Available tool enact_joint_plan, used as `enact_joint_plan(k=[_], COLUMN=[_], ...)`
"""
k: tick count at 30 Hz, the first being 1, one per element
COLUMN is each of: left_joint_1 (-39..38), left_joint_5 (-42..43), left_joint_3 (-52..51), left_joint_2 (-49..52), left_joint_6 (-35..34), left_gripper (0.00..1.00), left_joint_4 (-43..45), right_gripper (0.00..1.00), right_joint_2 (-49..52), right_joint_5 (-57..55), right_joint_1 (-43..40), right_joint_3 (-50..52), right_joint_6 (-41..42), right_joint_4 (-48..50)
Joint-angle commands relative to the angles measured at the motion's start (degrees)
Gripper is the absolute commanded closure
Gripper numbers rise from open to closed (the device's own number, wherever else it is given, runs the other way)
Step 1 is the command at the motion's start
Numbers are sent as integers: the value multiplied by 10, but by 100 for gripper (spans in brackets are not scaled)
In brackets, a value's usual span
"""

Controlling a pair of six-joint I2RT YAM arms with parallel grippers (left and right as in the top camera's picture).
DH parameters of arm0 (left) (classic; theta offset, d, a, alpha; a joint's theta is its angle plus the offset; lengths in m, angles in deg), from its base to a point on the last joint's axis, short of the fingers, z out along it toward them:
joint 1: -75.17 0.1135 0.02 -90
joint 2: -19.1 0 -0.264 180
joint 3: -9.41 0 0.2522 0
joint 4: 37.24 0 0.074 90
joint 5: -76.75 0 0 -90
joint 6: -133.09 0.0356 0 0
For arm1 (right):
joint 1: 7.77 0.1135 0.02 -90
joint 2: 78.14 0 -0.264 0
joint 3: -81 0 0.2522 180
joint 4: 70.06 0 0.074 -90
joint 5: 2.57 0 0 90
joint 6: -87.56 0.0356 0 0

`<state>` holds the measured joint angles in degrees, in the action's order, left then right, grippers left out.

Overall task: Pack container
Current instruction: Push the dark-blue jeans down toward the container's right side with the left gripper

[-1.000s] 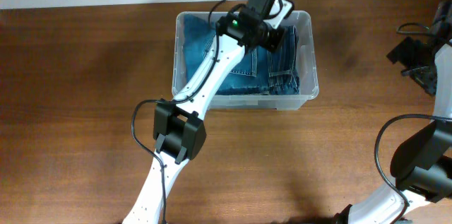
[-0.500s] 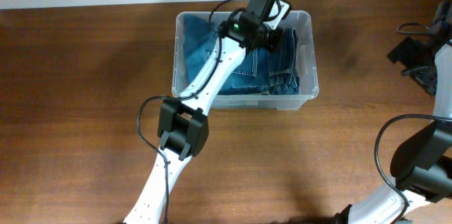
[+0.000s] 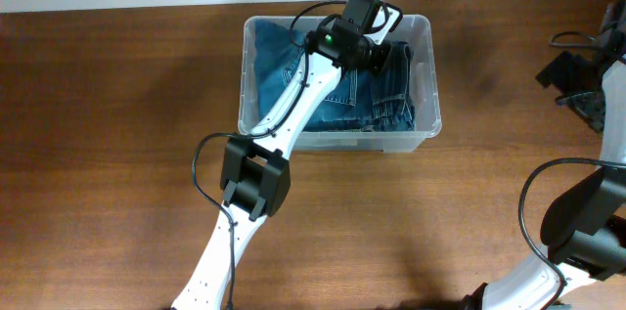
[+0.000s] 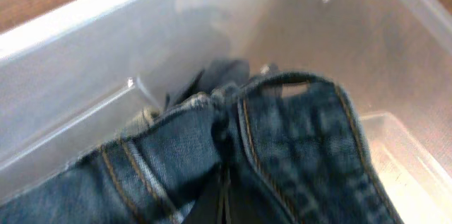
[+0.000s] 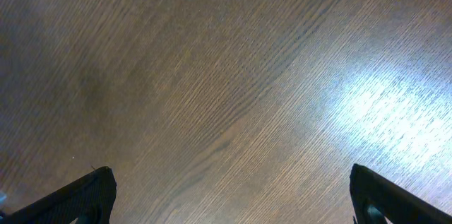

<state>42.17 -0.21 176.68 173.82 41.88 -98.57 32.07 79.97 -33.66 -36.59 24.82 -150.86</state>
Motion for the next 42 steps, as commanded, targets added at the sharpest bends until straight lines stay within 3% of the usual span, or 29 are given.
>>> enact_joint_plan(k=[1, 9, 14, 31, 37, 42], left_joint_1=[-4, -8, -8, -60, -63, -44], left_joint_5=[-4, 21, 48, 54, 40, -62], left_joint_3=[14, 14, -14, -169, -151, -90], left_joint_2=[-73, -119, -115, -113, -116, -117], left_joint_6=[-6, -6, -6, -24, -20, -20], left_gripper=[99, 99, 99, 99, 99, 99], left_joint_4=[-47, -183, -215, -155, -132, -115], right_gripper=[2, 2, 2, 2, 2, 2], right_joint_2=[-1, -1, -1, -1, -1, -1], right_joint_5=[-7, -7, -7, -7, -7, -7], right_joint_1=[0, 0, 0, 0, 0, 0], right_joint_3=[3, 3, 3, 3, 3, 3], right_joint_6=[7, 7, 7, 7, 7, 7], right_joint_4=[0, 0, 0, 0, 0, 0])
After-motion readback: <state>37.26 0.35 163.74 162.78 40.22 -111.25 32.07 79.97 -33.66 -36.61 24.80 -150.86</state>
